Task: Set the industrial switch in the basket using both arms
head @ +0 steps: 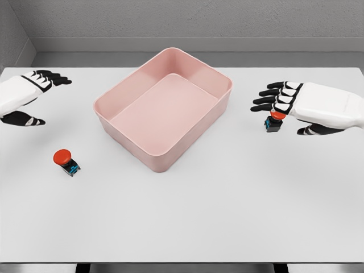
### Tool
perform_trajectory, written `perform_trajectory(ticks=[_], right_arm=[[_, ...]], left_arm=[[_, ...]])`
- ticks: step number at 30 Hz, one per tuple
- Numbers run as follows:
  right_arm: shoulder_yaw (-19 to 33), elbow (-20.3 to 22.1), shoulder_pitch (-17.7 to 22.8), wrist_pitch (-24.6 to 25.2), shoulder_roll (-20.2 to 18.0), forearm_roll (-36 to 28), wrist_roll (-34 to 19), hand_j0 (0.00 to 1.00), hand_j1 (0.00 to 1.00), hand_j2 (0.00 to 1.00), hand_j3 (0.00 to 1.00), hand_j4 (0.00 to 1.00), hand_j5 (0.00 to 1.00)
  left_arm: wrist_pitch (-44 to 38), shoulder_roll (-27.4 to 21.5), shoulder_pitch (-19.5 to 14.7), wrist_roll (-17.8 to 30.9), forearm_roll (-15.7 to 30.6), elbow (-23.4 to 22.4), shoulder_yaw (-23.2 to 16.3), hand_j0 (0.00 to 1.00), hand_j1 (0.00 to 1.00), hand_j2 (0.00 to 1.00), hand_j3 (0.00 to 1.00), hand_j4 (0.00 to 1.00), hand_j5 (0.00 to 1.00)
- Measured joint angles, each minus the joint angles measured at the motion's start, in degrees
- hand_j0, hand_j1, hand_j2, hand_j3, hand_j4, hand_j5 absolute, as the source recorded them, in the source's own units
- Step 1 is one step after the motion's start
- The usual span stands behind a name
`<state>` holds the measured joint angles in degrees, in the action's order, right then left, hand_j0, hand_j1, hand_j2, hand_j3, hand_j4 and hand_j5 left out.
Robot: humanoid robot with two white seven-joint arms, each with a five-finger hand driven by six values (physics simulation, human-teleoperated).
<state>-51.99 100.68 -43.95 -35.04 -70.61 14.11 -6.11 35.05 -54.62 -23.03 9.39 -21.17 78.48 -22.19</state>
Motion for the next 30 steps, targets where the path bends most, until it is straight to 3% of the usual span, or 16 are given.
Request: perform_trajectory(ticks=[6,15,23,30], right_arm=[[-0.09,-1.52,-0.18,0.0,0.41,-0.35,0.36,1.0,1.0,1.0,1.0,1.0,1.0],[-0.19,-13.77,-0.26,0.44,10.43,-0.45,-3.48,1.0,1.0,1.0,1.0,1.0,1.0],[-0.48,-25.1,0.18,0.43,13.6,-2.3,-4.23,1.0,1.0,1.0,1.0,1.0,1.0],[-0.59,-30.03,0.62,0.68,18.21,-2.67,-4.35,1.0,1.0,1.0,1.0,1.0,1.0]], left_arm=[[0.0,-0.06,1.32,0.03,-0.06,0.06,0.0,1.0,1.0,1.0,1.0,1.0,1.0],[0.01,-4.19,5.89,0.03,0.32,0.9,0.13,1.0,1.0,1.0,1.0,1.0,1.0],[0.0,-7.0,9.05,-0.03,0.61,4.36,0.28,1.0,1.0,1.0,1.0,1.0,1.0],[0.0,-8.61,12.66,-0.04,1.35,8.26,0.28,1.0,1.0,1.0,1.0,1.0,1.0]])
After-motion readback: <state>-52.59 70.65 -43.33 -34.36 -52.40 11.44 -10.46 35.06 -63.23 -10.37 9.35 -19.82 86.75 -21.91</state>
